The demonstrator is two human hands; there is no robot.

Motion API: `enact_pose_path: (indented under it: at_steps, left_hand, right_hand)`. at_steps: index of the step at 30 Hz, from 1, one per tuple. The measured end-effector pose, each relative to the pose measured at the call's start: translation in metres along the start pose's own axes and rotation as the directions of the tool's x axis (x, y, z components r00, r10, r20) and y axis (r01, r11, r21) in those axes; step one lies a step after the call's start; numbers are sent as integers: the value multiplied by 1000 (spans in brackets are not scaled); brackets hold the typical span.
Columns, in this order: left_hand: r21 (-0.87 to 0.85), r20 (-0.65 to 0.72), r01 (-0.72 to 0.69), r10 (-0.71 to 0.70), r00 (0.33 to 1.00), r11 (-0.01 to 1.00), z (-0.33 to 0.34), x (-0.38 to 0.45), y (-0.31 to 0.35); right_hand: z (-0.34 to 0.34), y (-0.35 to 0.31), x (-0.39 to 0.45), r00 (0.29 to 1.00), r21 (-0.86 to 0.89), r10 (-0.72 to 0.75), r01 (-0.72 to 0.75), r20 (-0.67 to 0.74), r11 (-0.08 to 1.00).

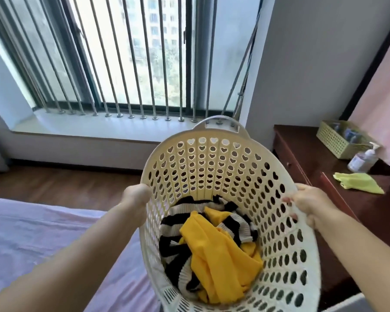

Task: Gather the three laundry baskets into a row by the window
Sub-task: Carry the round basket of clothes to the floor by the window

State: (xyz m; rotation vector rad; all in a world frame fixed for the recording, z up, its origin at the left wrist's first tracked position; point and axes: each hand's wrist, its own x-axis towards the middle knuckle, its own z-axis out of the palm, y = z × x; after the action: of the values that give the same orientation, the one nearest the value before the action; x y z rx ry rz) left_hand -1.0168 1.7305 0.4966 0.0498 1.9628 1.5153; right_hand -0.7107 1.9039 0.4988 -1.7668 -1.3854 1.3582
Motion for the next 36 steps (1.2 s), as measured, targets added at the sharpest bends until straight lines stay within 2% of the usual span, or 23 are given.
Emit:
enact_pose_path:
  at_steps: [4,10,16,21,24,29,36]
  left_hand:
    - [-33,68,4,-2,998,999,16,55,37]
    - [-84,8,37,-37,999,996,44,142,76]
    - [-63,-29,105,-107,994,992,91,253,123]
    - [-83,-120,146,-156,980,986,120,342,165]
    - [-114,-166,151,-169,972,982,123,378,185]
    - [-202,-283,171,-225,932,964,112,450,216]
    - [-336,-392,155,-287,874,929,67,563,257]
  right_hand:
    - [31,-38,45,999,36,-32,34,-36,999]
    - [97,-105,119,993,20,-117,117,-3,993]
    - [170,-171,237,988,-45,-119,124,100,991]
    - [236,-235,336,970,-98,-131,154,205,983]
    - [274,-272,370,950,-154,-193,235,247,960]
    - [365,-333,422,928,-273,-186,279,323,921]
    - [509,-403,467,854,-297,-176,353,489,887]
